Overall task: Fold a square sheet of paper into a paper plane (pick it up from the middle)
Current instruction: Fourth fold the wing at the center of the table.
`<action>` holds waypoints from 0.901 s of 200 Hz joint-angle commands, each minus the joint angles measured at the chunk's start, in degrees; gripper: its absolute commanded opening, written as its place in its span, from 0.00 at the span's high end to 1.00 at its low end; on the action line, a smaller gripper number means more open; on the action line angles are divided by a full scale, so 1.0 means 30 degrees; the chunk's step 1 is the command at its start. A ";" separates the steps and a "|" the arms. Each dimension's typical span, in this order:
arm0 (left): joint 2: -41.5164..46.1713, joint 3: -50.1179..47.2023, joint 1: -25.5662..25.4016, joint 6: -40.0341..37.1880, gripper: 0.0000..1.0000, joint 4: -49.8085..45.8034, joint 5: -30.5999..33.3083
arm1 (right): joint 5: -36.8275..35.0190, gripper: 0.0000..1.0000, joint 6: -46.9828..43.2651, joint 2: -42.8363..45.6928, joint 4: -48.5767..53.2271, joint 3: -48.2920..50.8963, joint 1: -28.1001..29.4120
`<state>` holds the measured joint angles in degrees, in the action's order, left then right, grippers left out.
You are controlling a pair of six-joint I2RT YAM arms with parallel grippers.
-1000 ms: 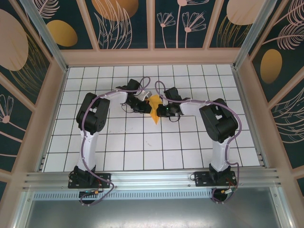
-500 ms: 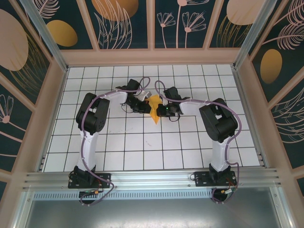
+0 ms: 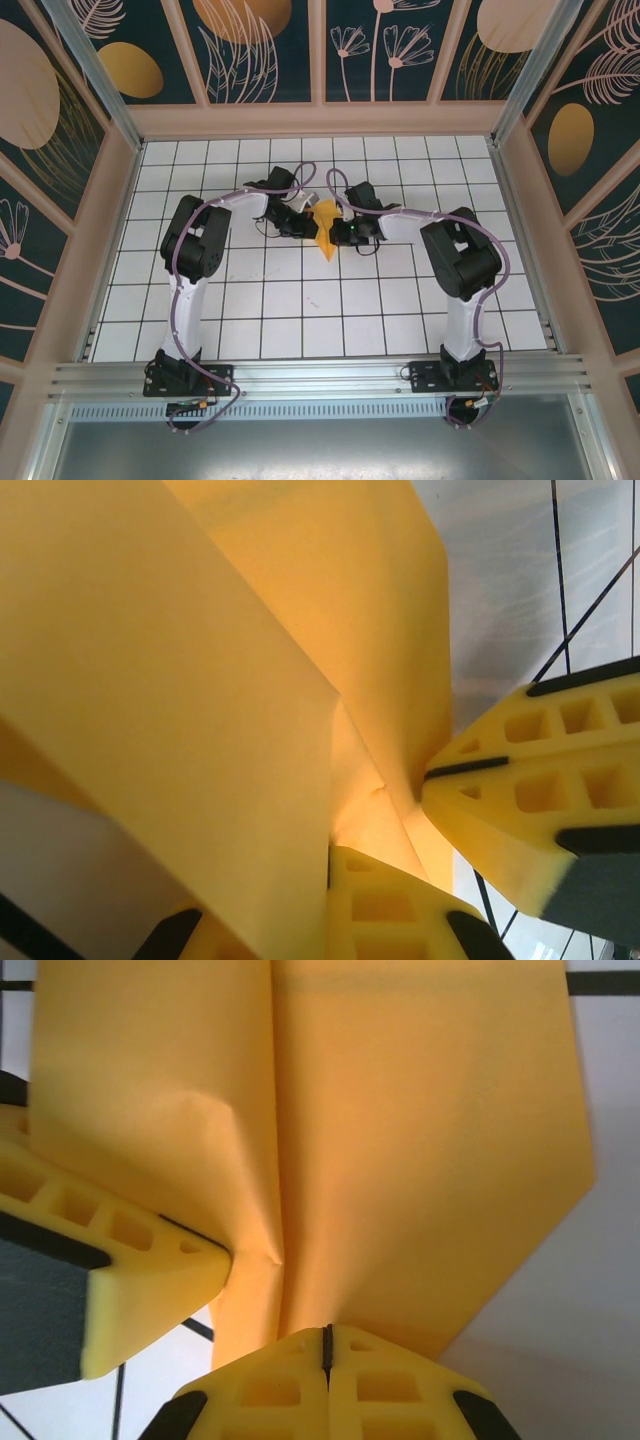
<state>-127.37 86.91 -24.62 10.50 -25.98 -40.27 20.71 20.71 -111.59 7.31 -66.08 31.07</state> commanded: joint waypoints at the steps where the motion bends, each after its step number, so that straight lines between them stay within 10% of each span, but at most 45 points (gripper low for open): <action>1: -0.0933 0.0091 0.0180 -0.0454 1.00 -0.0595 0.0784 | 0.1677 0.97 0.0944 0.1334 -0.0536 0.0291 -0.0190; 180: -0.0961 0.0257 0.0180 -0.0483 1.00 -0.0683 0.0768 | 0.3435 0.97 0.1915 -0.1340 -0.0741 0.1394 -0.0160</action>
<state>-127.57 87.09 -24.47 10.48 -26.15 -40.88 32.82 26.06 -113.43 2.70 -62.92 30.70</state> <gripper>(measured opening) 0.068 0.068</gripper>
